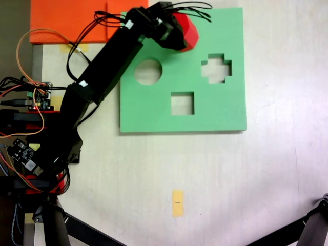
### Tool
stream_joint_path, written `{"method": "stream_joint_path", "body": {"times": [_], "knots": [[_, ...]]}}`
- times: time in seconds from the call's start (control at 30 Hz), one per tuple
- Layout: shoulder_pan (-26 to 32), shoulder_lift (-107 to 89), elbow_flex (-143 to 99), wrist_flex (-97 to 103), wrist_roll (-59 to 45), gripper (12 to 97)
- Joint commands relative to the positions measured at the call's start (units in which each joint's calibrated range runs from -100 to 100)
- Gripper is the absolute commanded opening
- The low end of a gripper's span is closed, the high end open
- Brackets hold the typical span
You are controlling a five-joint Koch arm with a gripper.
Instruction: Put the octagonal pillar block into the corresponding hole
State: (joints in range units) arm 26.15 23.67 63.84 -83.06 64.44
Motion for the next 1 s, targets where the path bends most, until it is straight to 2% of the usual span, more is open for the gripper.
{"method": "stream_joint_path", "body": {"times": [0.0,0.97], "knots": [[-0.5,-1.7,2.8,-3.6,-0.5,32.8],[1.0,0.6,2.8,-2.6,-1.8,32.8]]}}
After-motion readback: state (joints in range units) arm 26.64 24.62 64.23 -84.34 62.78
